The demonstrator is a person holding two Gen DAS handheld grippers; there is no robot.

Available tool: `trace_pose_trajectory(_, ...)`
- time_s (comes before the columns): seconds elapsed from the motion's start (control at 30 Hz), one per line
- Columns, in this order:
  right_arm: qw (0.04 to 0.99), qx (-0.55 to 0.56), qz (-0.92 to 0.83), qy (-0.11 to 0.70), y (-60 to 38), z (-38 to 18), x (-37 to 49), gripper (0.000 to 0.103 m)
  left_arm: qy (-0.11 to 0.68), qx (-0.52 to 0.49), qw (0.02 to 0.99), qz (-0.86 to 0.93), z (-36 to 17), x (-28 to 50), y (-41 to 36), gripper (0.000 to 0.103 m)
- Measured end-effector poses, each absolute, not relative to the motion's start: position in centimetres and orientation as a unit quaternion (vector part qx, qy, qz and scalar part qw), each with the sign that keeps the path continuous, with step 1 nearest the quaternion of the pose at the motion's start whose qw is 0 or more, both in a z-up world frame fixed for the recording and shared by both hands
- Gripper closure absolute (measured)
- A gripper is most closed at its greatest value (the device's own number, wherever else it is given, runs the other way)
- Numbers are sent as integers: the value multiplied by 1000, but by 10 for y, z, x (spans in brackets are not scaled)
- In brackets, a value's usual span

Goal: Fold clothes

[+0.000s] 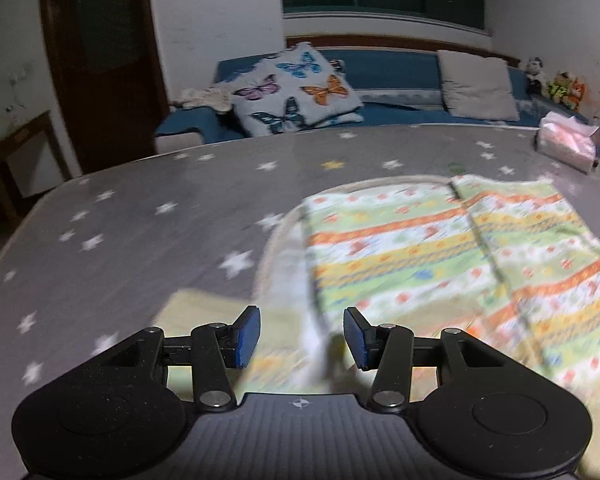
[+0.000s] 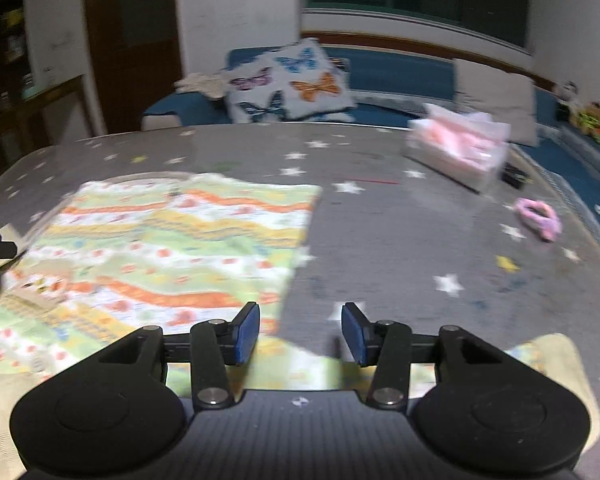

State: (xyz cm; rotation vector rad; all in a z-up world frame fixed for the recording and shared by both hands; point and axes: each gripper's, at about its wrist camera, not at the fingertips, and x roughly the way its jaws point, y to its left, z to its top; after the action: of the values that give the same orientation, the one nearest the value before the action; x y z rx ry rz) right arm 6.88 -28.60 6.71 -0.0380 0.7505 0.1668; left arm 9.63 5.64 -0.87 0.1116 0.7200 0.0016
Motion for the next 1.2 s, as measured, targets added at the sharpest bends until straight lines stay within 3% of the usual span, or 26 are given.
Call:
trace_pose_trajectory(0.33,920,-55,125,367,-245,59,48,46,351,91,932,-19,-23,87,57,54)
trace_pose_trajectory(0.5,923,-53,120,361,-247,62,46,46,356,78,931,-21,-30,97,62,76)
trace_pose_trajectory(0.57,925,-52,118,358,-248,63,44,46,354,62,933,-15,-29,97,68,99)
trace_pose_trajectory(0.9,931,-52,125,339,-243,75,29,46,280,-46,952,116,7,34,144,102)
trace_pose_trajectory(1.2,923,-65,154,347,-219,71,14,46,309,-100,924,201,-27,-18,198,102)
